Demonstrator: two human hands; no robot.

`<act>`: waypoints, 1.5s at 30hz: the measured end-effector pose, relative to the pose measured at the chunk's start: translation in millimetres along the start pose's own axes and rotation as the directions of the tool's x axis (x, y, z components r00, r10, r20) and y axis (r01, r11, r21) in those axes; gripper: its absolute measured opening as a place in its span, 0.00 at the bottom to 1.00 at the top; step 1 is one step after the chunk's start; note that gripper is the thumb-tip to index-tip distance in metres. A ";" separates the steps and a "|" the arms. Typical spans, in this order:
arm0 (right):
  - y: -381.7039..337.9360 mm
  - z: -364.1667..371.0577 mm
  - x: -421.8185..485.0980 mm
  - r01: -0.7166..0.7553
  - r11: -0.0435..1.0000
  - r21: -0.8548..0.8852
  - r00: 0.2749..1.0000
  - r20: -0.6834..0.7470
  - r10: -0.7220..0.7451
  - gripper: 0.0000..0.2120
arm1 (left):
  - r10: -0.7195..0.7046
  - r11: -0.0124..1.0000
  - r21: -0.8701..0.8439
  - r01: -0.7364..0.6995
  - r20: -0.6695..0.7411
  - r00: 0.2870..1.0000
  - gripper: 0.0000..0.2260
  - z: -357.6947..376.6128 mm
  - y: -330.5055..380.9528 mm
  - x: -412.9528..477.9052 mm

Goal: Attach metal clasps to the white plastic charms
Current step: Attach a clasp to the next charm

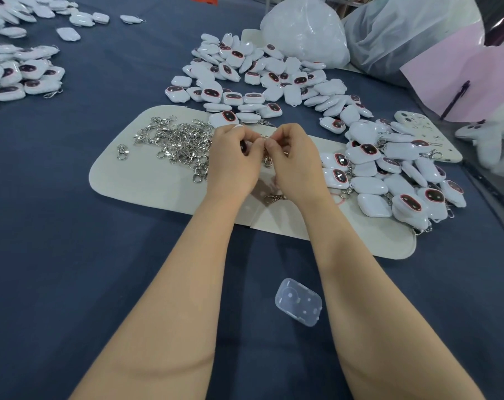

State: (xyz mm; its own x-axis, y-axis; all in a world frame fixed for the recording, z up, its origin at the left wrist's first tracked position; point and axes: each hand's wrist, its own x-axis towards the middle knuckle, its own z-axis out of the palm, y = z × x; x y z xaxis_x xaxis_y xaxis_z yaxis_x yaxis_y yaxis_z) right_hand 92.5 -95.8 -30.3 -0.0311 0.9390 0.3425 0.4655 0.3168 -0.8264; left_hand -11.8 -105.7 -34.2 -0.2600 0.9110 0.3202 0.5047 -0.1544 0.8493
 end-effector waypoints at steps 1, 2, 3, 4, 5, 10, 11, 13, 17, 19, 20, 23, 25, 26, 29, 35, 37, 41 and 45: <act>-0.3 0.0 -0.4 0.003 1.000 -0.010 1.000 0.009 -0.003 0.04 | 0.002 1.000 0.011 -0.002 -0.004 1.000 0.02 0.2 -0.4 -0.4; -0.7 -0.2 -0.6 0.012 1.000 -0.026 1.000 0.017 -0.012 0.04 | 0.005 1.000 0.022 -0.004 -0.008 1.000 0.03 0.5 -0.9 -0.5; -1.2 -0.4 -0.6 0.025 0.999 -0.048 0.999 0.025 -0.024 0.04 | 0.007 1.000 0.029 -0.006 -0.010 1.000 0.04 0.7 -1.0 -0.7; -1.9 -0.5 -0.7 0.038 0.997 -0.072 0.999 0.032 -0.036 0.04 | 0.008 0.999 0.032 -0.008 -0.009 1.000 0.04 0.9 -0.8 -1.1; -3.0 -0.6 -1.0 0.048 0.995 -0.090 0.998 0.039 -0.044 0.04 | 0.009 0.999 0.031 -0.009 -0.010 1.000 0.04 0.8 -0.2 -1.5; -6.3 1.8 -3.5 0.050 0.990 -0.133 0.997 0.057 -0.043 0.02 | 0.002 0.998 0.056 -0.001 -0.034 0.999 0.04 0.6 1.6 -2.1; -6.5 2.5 -4.3 0.052 0.988 -0.142 0.997 0.056 -0.045 0.01 | 0.002 0.999 0.053 0.000 -0.033 0.999 0.04 0.8 1.7 -2.7; -6.7 3.0 -4.7 0.059 0.987 -0.147 0.998 0.046 -0.053 0.01 | 0.003 0.999 0.040 -0.002 -0.021 1.000 0.04 0.6 1.8 -3.1; -5.5 1.0 -2.9 0.053 0.995 -0.085 0.999 0.011 -0.052 0.04 | 0.024 1.000 0.019 -0.024 -0.003 1.000 0.05 -0.1 4.5 -3.0; -4.4 0.8 -2.5 0.050 0.997 -0.062 0.999 -0.003 -0.050 0.04 | 0.036 0.999 0.013 -0.036 0.002 0.999 0.05 -0.8 6.0 -3.3; -3.9 1.1 -2.7 0.047 0.997 -0.055 0.999 -0.004 -0.048 0.04 | 0.037 0.999 0.007 -0.037 0.003 0.999 0.05 -1.1 6.3 -3.3; -3.3 1.7 -2.9 0.048 0.998 -0.032 0.999 0.008 -0.048 0.04 | 0.026 1.000 0.001 -0.026 0.004 1.000 0.05 -1.8 5.3 -2.8; -3.9 0.5 -2.6 0.061 0.997 -0.040 0.998 0.033 -0.060 0.04 | 0.014 1.000 0.009 -0.014 0.009 1.000 0.05 -1.4 4.1 -2.3; -4.2 -0.1 -2.8 0.072 0.996 -0.050 0.997 0.046 -0.070 0.04 | 0.006 1.000 0.007 -0.006 0.014 1.000 0.05 -1.5 3.8 -2.3; -5.0 -1.1 -4.2 0.109 0.991 -0.076 0.992 0.076 -0.103 0.04 | -0.027 1.000 -0.013 0.027 0.019 0.999 0.03 -2.3 3.8 -1.7; -6.0 -2.8 -4.4 0.106 0.992 -0.062 0.993 0.053 -0.103 0.05 | -0.087 0.991 -0.100 0.092 0.055 0.995 0.04 -1.7 5.8 0.4; -5.0 -2.9 -3.8 0.079 0.995 -0.060 0.997 0.004 -0.078 0.05 | -0.105 0.979 -0.167 0.118 0.084 0.991 0.04 -2.0 8.1 -1.2; -1.8 -3.9 -1.8 0.014 0.996 -0.089 0.995 -0.096 -0.023 0.04 | -0.087 0.953 -0.281 0.112 0.100 0.991 0.09 -4.2 10.5 -5.6; -2.1 -2.9 -0.8 0.012 0.990 -0.143 0.995 -0.093 -0.026 0.04 | -0.111 0.925 -0.351 0.146 0.119 0.987 0.13 -4.1 12.7 -6.0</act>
State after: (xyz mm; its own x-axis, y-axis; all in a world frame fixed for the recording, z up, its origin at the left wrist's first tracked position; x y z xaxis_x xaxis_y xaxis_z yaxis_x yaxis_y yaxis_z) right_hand 94.1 -97.6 -27.6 0.0395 0.9140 0.4038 0.5868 0.3059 -0.7497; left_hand -7.2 -114.7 -23.6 -0.2141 0.9616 0.1719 0.1400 -0.1439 0.9796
